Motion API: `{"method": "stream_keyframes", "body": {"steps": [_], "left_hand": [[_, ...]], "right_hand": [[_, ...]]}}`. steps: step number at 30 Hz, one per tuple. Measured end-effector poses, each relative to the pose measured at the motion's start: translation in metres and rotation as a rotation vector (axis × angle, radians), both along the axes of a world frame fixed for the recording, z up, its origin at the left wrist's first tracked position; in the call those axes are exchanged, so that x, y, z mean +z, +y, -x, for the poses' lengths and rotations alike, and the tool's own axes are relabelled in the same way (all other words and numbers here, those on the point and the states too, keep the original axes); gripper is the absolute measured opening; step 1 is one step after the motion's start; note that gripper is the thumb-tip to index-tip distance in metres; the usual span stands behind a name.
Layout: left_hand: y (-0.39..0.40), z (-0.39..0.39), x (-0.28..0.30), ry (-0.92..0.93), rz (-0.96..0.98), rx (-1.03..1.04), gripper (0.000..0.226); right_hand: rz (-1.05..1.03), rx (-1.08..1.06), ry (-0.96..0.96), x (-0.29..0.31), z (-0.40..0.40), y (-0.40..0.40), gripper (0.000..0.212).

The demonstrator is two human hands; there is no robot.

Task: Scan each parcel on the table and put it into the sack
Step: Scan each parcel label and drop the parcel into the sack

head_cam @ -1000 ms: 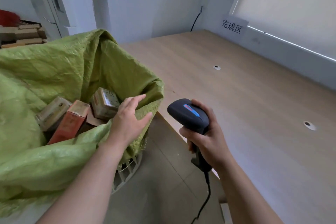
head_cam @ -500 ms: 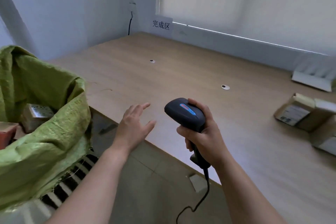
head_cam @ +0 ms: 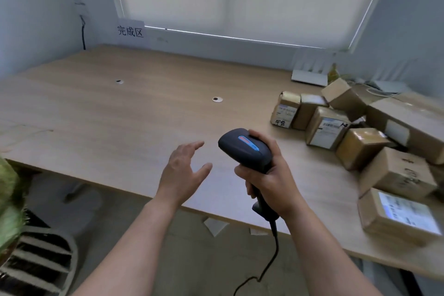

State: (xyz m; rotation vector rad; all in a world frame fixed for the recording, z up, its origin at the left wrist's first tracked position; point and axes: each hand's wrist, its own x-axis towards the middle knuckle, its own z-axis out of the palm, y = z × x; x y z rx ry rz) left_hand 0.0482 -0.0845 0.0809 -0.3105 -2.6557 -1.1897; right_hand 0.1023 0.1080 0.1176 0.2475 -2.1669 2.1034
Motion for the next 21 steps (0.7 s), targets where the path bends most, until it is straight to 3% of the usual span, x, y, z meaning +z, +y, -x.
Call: {"method": "stream_keyframes", "body": {"steps": [21], "left_hand": [[0.174, 0.057, -0.015, -0.018, 0.116, -0.523, 0.055]], "right_hand": [[-0.046, -0.509, -0.022, -0.009, -0.021, 0.124, 0.068]]}}
